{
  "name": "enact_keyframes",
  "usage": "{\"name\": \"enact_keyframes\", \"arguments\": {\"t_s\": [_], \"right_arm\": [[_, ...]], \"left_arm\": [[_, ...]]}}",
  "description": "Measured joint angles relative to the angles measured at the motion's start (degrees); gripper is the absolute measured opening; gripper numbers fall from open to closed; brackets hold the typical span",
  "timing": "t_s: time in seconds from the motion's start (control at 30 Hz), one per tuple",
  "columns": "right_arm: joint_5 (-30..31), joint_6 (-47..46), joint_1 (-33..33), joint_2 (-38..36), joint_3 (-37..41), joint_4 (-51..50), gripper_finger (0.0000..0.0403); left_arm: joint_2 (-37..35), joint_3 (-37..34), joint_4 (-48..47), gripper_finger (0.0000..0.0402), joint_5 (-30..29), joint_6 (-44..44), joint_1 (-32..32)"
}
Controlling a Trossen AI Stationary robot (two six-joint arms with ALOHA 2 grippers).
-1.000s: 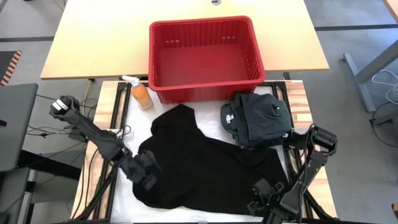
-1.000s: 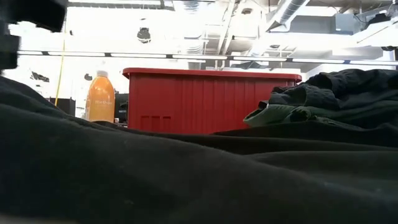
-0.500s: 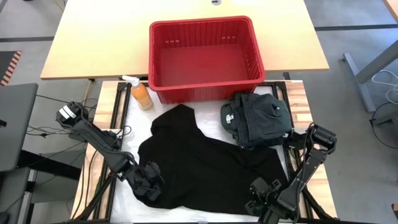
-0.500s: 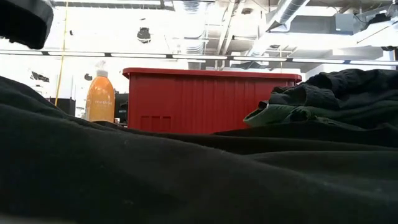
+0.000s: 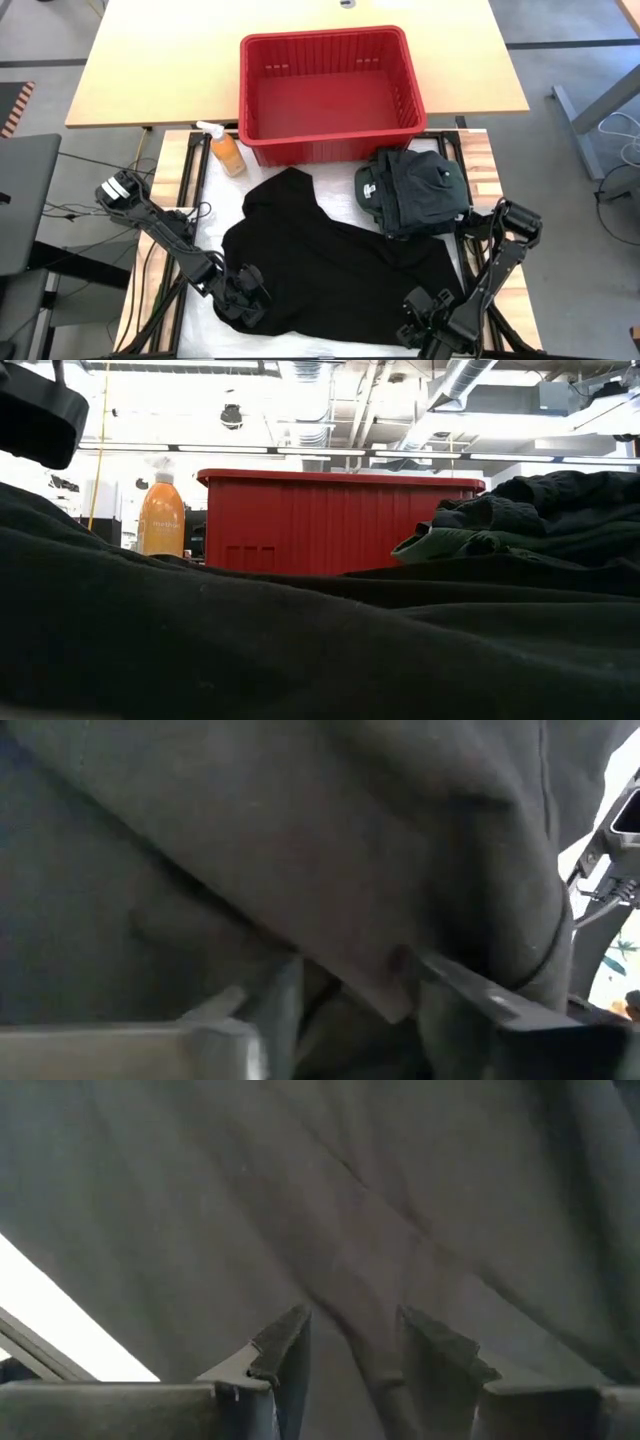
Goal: Fold Laundry from Bin
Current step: Fold the black shirt
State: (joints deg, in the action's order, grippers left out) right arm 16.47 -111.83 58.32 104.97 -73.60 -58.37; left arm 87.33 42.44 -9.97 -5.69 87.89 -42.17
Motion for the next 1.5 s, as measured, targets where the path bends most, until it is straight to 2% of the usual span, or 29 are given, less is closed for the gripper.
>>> {"name": "enact_keyframes", "arguments": {"t_s": [0.07,0.17,0.2,0.3,0.47,0.67,0.83,0.97,1.17,1.27,1.33,1.43,1.5], "right_arm": [[-0.02,0.00,0.18,0.00,0.00,-0.07,0.0172],[-0.04,0.00,0.13,0.00,0.00,-0.22,0.0172],[-0.04,-0.02,0.13,0.00,0.00,-0.24,0.0172],[-0.09,-0.20,0.13,0.00,0.00,-0.23,0.0172],[0.05,0.01,0.13,-1.68,-0.46,0.05,0.0172],[4.20,2.68,0.10,-5.01,-1.79,-1.39,0.0172],[8.17,4.20,-1.20,-7.21,-1.84,-1.22,0.0172],[11.25,7.75,-3.22,-7.83,-1.84,3.22,0.0172],[14.62,29.68,-8.59,-5.61,-1.86,26.19,0.0172],[10.25,39.39,-11.96,-1.49,-1.90,37.61,0.0172],[6.17,42.21,-13.88,1.63,-1.88,41.72,0.0172],[2.19,41.71,-15.87,5.58,-1.86,43.84,0.0172],[1.74,39.05,-16.33,7.66,-1.86,43.58,0.0172]], "left_arm": [[0.00,0.00,-0.07,0.0128,-0.37,-1.01,0.00],[0.00,0.00,-1.18,0.0038,-2.03,-2.26,0.00],[0.00,0.00,-1.29,0.0020,-2.74,-2.63,0.00],[-0.02,0.00,-1.36,0.0006,-3.21,-4.71,0.48],[-5.88,0.02,-6.78,0.0001,0.50,-9.86,2.42],[-19.34,0.07,-22.59,0.0000,-1.35,-15.16,5.76],[-25.83,0.07,-33.45,0.0000,-3.10,-19.85,9.74],[-26.14,0.07,-34.92,0.0000,-3.65,-25.25,14.15],[-21.75,0.07,-34.50,0.0000,0.40,-34.25,18.72],[-19.04,0.04,-36.11,0.0000,2.12,-37.92,19.93],[-17.65,0.04,-36.59,0.0002,2.43,-39.27,20.59],[-16.93,0.26,-37.08,0.0021,4.92,-42.91,21.46],[-16.86,1.58,-39.21,0.0043,5.57,-44.04,22.01]]}}
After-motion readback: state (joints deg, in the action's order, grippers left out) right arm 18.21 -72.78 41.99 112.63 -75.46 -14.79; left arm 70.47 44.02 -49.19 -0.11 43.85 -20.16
